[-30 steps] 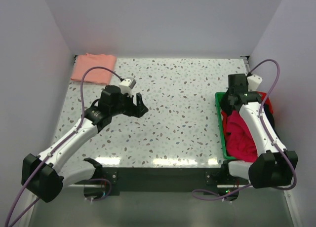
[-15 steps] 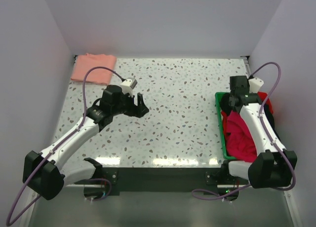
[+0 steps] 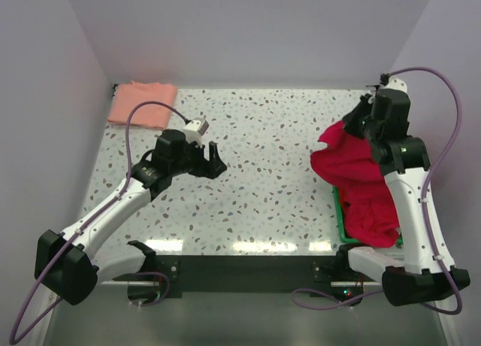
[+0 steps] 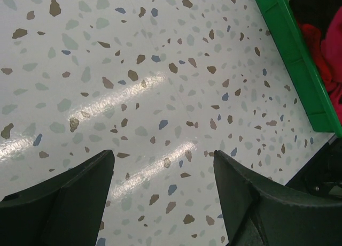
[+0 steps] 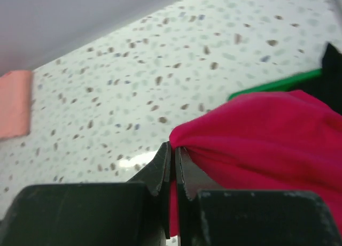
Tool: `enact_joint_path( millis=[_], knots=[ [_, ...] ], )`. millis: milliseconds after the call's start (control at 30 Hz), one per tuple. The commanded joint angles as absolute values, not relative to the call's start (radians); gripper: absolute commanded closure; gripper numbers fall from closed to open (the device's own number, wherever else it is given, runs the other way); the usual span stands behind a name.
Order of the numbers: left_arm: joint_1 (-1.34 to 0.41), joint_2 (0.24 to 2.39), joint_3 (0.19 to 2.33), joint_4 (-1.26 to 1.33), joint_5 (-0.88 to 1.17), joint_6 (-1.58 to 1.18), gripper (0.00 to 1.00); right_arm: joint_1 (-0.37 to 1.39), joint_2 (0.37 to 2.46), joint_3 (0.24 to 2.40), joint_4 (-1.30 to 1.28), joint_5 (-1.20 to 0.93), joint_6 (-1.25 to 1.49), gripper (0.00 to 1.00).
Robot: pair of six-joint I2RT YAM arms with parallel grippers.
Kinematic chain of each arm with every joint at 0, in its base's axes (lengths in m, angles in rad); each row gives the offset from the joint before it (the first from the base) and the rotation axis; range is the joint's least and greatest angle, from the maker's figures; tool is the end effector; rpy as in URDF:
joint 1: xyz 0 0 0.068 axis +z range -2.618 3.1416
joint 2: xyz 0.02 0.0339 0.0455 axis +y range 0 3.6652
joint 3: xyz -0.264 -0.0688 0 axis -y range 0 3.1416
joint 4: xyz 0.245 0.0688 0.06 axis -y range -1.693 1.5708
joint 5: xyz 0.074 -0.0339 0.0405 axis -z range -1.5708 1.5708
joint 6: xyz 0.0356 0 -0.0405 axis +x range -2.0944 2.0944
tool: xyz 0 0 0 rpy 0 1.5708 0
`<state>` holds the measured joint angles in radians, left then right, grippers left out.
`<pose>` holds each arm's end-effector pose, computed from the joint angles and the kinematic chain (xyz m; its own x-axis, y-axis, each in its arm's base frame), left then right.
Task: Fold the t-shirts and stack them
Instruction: Grab the tshirt from the pile, then move the tshirt to the center of the board
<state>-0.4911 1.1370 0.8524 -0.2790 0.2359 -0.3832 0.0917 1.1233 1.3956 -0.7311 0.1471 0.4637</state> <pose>0.2190 -0.1266 0.2838 -0.6735 -0.0521 -0.7373 0.4107 0.8030 -0.4319 0.2231 0.0153 0.4268 -0.3764 0.4097 -0.8309 0.2333 0.9099 0.3429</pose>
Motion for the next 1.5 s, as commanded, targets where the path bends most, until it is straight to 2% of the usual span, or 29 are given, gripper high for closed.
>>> enact_joint_path(
  millis=[0,367,400,533,700,767,800,967,1033,1100,1133,1167,1233,1267,1333,1467],
  knots=[
    [-0.477,1.124,0.847,-0.235,0.238,-0.397,0.20,0.223,1.172,1.511,-0.658,-0.005,0.449,1.00],
    [-0.410,1.046,0.842,-0.259,0.115,-0.429,0.20,0.763,1.561,2.069,-0.678,0.046,0.445,1.00],
    [-0.405,1.028,0.842,-0.261,0.076,-0.439,0.20,0.787,1.587,2.159,-0.690,0.043,0.443,1.00],
    [-0.387,0.979,0.841,-0.293,-0.046,-0.469,0.21,0.833,1.666,2.288,-0.732,0.040,0.448,1.00],
    [-0.380,0.899,0.824,-0.311,-0.133,-0.517,0.24,0.783,1.609,2.156,-0.733,0.071,0.436,1.00],
    [-0.380,0.884,0.818,-0.310,-0.130,-0.531,0.25,0.654,1.569,2.056,-0.690,-0.041,0.481,1.00],
    [-0.380,0.881,0.816,-0.310,-0.126,-0.537,0.25,0.603,1.525,1.931,-0.666,-0.070,0.495,1.00],
    [-0.380,0.879,0.767,-0.311,-0.098,-0.607,0.27,0.335,1.468,1.599,-0.549,-0.127,0.514,1.00],
    [-0.380,0.877,0.738,-0.282,-0.063,-0.633,0.28,0.248,1.498,1.487,-0.529,-0.147,0.520,0.93],
    [-0.379,0.893,0.707,-0.270,-0.034,-0.661,0.28,0.221,1.525,1.444,-0.544,-0.141,0.514,0.77],
    [-0.380,0.899,0.701,-0.268,-0.029,-0.666,0.29,0.218,1.534,1.437,-0.555,-0.124,0.500,0.70],
    [-0.380,0.913,0.693,-0.265,-0.026,-0.678,0.29,0.224,1.529,1.428,-0.555,-0.129,0.502,0.60],
    [-0.380,0.923,0.684,-0.258,-0.026,-0.690,0.29,0.270,1.508,1.378,-0.522,-0.094,0.515,0.52],
    [-0.380,0.933,0.678,-0.255,-0.026,-0.701,0.29,0.299,1.491,1.365,-0.519,-0.063,0.517,0.45],
    [-0.380,0.943,0.673,-0.235,-0.015,-0.710,0.29,0.397,1.488,1.345,-0.509,-0.003,0.520,0.39],
    [-0.380,0.995,0.667,-0.192,0.032,-0.729,0.30,0.479,1.531,1.295,-0.434,0.018,0.563,0.39]
  ],
)
